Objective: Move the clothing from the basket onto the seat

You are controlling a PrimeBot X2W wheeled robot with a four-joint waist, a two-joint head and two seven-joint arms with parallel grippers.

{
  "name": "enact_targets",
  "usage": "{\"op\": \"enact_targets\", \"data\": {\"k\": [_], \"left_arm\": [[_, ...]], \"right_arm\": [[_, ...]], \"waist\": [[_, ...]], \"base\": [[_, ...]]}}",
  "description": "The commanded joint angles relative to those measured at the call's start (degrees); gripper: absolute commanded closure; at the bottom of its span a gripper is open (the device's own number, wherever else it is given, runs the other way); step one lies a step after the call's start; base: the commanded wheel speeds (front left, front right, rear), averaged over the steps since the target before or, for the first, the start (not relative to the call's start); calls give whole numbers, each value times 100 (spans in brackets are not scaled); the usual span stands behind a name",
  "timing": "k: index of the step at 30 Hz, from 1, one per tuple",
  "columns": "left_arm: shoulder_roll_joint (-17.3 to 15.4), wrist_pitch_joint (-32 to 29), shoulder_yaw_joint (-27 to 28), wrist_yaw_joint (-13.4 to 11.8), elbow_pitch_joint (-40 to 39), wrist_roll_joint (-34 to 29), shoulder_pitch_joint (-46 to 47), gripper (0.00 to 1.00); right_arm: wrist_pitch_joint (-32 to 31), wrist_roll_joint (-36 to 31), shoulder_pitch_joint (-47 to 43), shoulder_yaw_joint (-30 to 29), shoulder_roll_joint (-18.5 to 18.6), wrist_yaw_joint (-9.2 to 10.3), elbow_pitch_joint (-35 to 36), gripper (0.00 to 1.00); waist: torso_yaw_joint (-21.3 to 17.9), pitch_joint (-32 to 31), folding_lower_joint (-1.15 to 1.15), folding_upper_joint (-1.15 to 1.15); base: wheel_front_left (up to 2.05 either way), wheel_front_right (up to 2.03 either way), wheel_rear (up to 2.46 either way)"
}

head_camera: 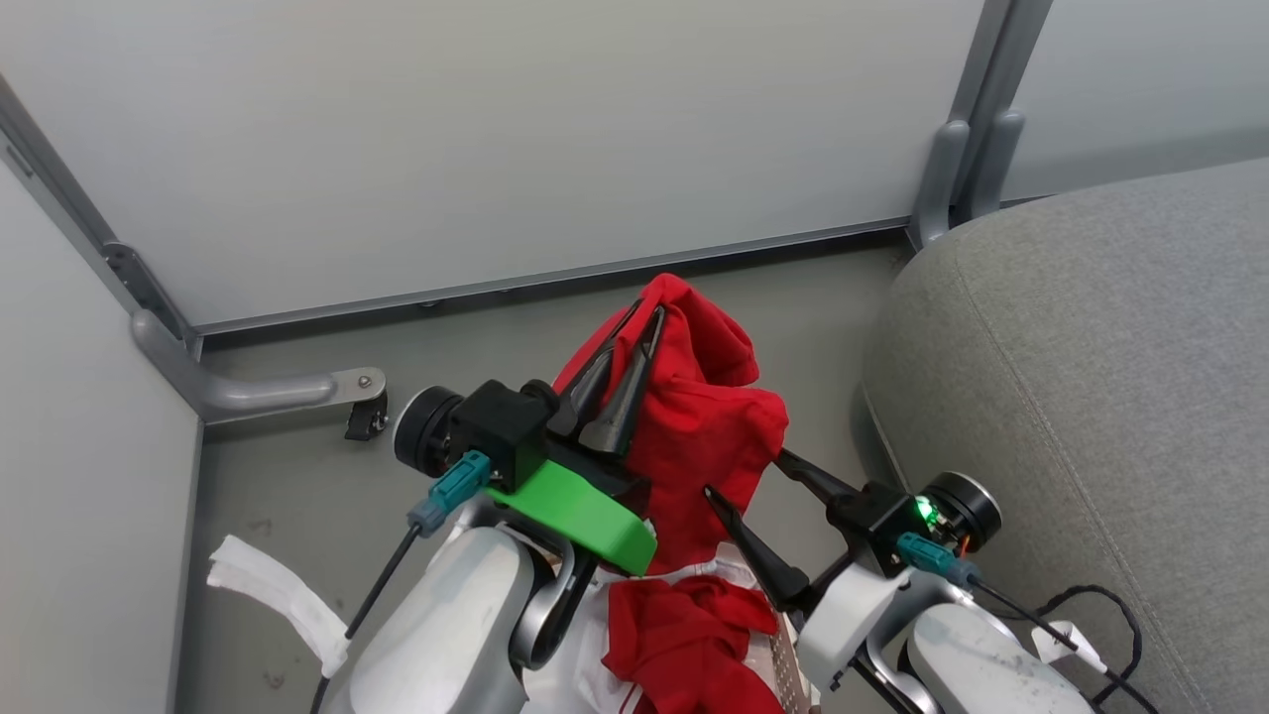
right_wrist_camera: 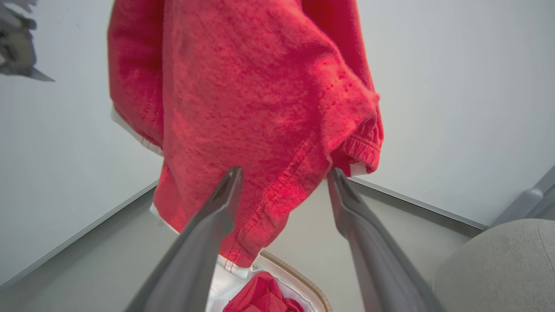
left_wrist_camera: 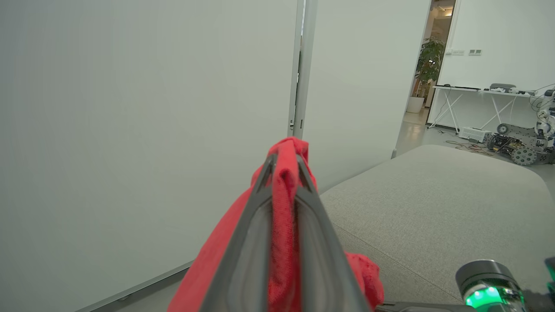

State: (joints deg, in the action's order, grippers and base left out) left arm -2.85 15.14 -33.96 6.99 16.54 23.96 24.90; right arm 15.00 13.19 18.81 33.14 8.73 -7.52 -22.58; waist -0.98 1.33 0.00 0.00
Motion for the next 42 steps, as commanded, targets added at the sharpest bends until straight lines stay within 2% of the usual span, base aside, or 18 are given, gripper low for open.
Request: {"op": "enact_targets", "data": {"k": [1,7,8,9,10,21,22,23,30,42], "left_arm": [[-13,2,-41,-7,-12,13,114,100],[-13,2,-251,-25,24,154,175,100],[-14,1,-276,-38,37,189,172,100],[-13,2,-303,-48,37,206,171,100],[-13,1,-323,-51,41,231,161,100],[-14,2,-266,-155,99,212,102,100],[-14,2,-235,-162,87,199,93,56],[-16,1,-191,-201,109,172,75,0],[-59,-1,144,-248,236,-153,-27,0],[-84,-1,819,-99,118,-601,-560,0]], "right_arm": [[27,48,125,26,10,6,-46,0],[27,104,396,84,-148,6,-222,0],[28,89,430,116,-163,6,-215,50],[27,63,455,103,-184,6,-163,88],[28,49,437,95,-201,6,-140,100],[28,-107,232,-139,-317,6,228,100],[28,-129,201,-180,-319,6,287,100],[27,-150,153,-227,-326,6,360,100],[27,-371,-102,-542,-368,6,994,100],[27,-491,-421,-1051,-508,6,1769,100]], "waist": [[98,42,0,0],[281,71,0,0],[306,73,0,0],[324,78,0,0],[336,80,0,0],[263,191,0,0],[237,199,0,0],[195,208,0,0],[-265,278,0,0],[-1928,446,0,0]], "base": [[0,0,0],[0,0,0],[0,0,0],[0,0,0],[0,0,0],[0,0,0],[0,0,0],[0,0,0],[0,0,0],[0,0,0]]}}
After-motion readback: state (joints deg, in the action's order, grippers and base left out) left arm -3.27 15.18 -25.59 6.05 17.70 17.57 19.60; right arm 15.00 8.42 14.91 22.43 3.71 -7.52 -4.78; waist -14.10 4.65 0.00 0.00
